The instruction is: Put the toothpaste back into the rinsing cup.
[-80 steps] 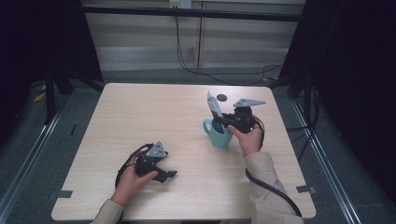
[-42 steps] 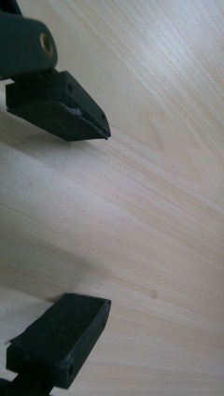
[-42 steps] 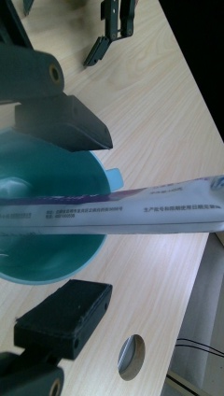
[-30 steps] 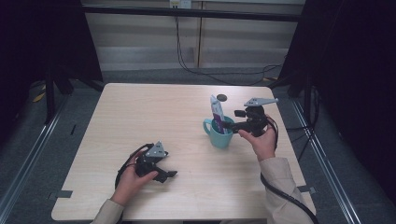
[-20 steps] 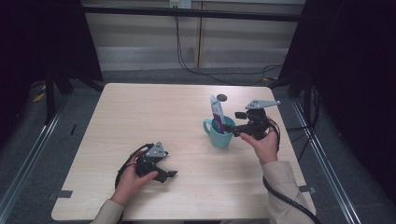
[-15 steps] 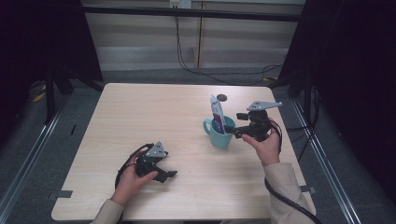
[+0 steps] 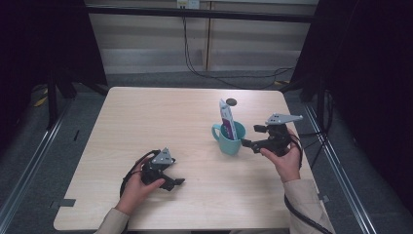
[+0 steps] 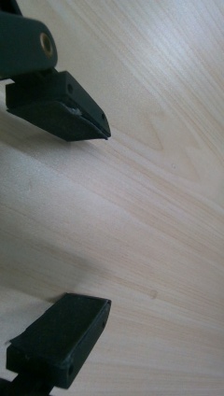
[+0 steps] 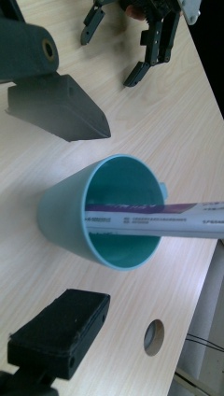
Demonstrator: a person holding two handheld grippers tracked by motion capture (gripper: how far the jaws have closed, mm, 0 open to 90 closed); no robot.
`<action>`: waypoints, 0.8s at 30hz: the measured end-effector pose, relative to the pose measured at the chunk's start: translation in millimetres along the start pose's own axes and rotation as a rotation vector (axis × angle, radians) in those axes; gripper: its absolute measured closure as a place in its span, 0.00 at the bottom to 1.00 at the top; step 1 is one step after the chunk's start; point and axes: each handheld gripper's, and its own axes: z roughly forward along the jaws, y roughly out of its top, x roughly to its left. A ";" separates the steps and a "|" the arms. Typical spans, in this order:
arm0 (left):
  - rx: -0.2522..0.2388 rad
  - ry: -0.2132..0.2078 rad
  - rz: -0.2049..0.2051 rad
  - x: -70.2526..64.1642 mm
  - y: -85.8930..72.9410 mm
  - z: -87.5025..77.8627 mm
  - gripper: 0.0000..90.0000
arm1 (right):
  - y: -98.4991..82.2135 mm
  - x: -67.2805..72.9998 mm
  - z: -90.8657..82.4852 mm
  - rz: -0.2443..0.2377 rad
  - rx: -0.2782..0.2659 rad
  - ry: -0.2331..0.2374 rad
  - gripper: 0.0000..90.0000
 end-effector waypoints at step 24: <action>-0.001 -0.002 0.001 0.1 -0.1 0.0 0.17 | -48.2 16.9 -0.5 -0.045 0.091 0.015 0.17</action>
